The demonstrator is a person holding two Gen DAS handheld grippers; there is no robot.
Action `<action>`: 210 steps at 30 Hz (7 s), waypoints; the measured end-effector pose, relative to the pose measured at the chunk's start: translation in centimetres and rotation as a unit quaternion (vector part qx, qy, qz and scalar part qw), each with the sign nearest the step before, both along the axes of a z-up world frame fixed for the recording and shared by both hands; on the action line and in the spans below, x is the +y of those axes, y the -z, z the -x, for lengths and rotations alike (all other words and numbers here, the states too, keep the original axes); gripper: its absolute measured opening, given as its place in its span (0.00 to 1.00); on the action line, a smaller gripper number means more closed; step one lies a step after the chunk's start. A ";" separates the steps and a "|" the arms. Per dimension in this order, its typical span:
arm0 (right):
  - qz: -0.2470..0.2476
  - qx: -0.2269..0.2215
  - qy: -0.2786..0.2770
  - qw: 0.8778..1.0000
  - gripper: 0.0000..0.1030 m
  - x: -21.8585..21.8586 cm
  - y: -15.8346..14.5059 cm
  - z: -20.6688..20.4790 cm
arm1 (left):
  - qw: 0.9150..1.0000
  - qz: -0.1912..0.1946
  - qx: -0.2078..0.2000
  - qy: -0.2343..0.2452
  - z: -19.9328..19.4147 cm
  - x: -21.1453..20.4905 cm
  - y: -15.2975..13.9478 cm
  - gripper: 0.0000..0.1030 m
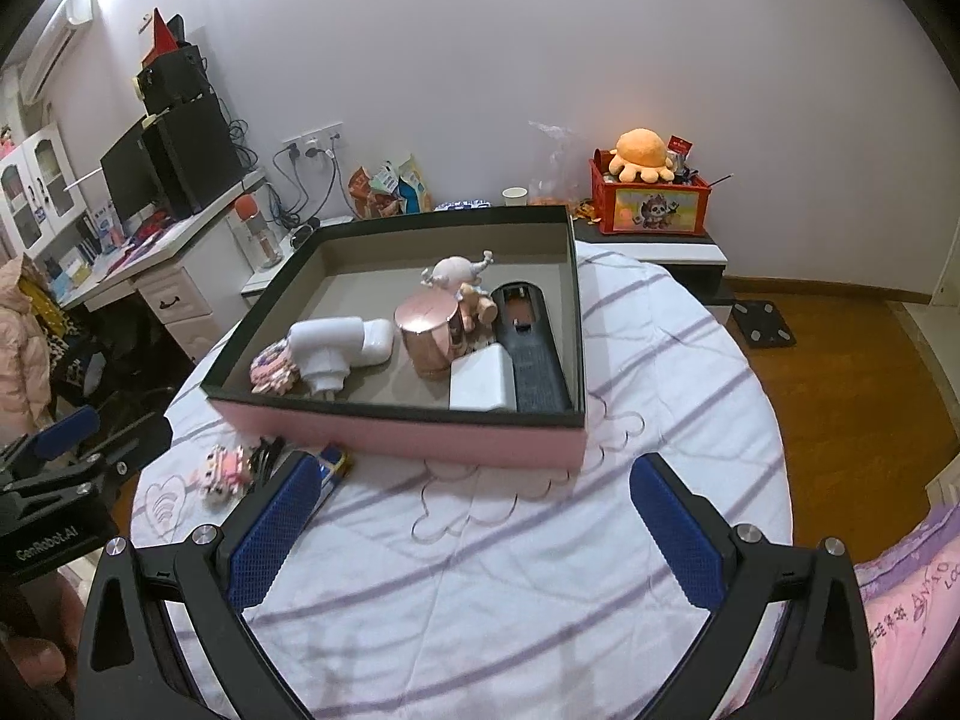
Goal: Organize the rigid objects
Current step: 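Move the left tool toward the pink-and-white block figure, then grasp the pink-and-white block figure with the left gripper and lift, then lower the block figure into the box and open the left gripper, then move the right tool toward the blue rectangular box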
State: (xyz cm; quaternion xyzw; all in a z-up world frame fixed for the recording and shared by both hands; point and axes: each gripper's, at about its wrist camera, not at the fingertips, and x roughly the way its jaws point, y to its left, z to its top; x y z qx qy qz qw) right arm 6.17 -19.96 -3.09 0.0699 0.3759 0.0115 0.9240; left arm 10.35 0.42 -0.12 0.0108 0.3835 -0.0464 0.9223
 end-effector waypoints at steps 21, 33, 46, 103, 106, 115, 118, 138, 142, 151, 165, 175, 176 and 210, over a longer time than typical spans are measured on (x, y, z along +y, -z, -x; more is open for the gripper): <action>-0.004 0.007 0.001 1.000 1.00 0.0 0.5 3.3 | 1.000 -0.005 0.031 -0.003 3.7 0.5 2.3 1.00; -0.003 0.016 0.002 1.000 1.00 0.0 1.1 2.7 | 0.998 -0.009 0.054 -0.032 1.6 2.3 4.7 1.00; -0.001 0.042 0.006 0.999 1.00 -0.1 2.8 0.2 | 0.995 -0.016 0.084 -0.047 -3.2 3.2 8.2 1.00; -0.011 0.042 0.001 0.999 1.00 -0.3 2.9 -2.8 | 0.999 0.012 0.029 -0.007 -5.3 1.2 2.7 0.52; -0.010 0.032 -0.002 0.999 1.00 -0.1 2.0 -3.6 | 1.000 0.014 0.018 0.007 -6.3 0.0 1.7 0.53; -0.002 0.007 0.001 1.000 1.00 -0.4 0.0 -8.3 | 0.999 0.016 0.003 0.031 -11.4 -2.9 0.5 0.53; -0.004 0.012 0.009 1.000 1.00 -1.3 0.5 -9.7 | 0.999 0.014 0.007 0.036 -14.0 -3.7 1.1 0.53; -0.001 0.048 0.014 0.999 1.00 -2.3 3.3 -14.5 | 0.996 -0.004 0.071 0.047 -21.4 -5.6 5.7 0.88; 0.002 0.044 0.012 0.999 1.00 -1.9 2.8 -14.0 | 0.997 -0.006 0.062 0.039 -20.4 -5.2 4.9 0.97; 0.005 0.018 0.016 1.000 1.00 -1.1 0.4 -10.5 | 1.000 -0.008 0.013 0.021 -15.9 -3.6 1.2 1.00; 0.002 -0.005 0.012 1.000 1.00 0.6 -1.7 -3.6 | 1.000 0.009 -0.009 -0.013 -6.0 1.1 -1.2 1.00; 0.002 0.012 -0.010 1.000 1.00 2.7 -0.3 -0.4 | 1.000 0.007 0.003 -0.027 -0.5 2.8 0.2 1.00; 0.003 0.014 -0.011 1.000 1.00 2.8 -0.2 -0.2 | 1.000 0.008 0.006 -0.029 -0.1 3.0 0.4 1.00; 0.012 0.097 -0.003 0.995 1.00 8.8 6.1 -4.5 | 0.997 0.030 0.061 -0.048 -1.0 7.5 6.6 1.00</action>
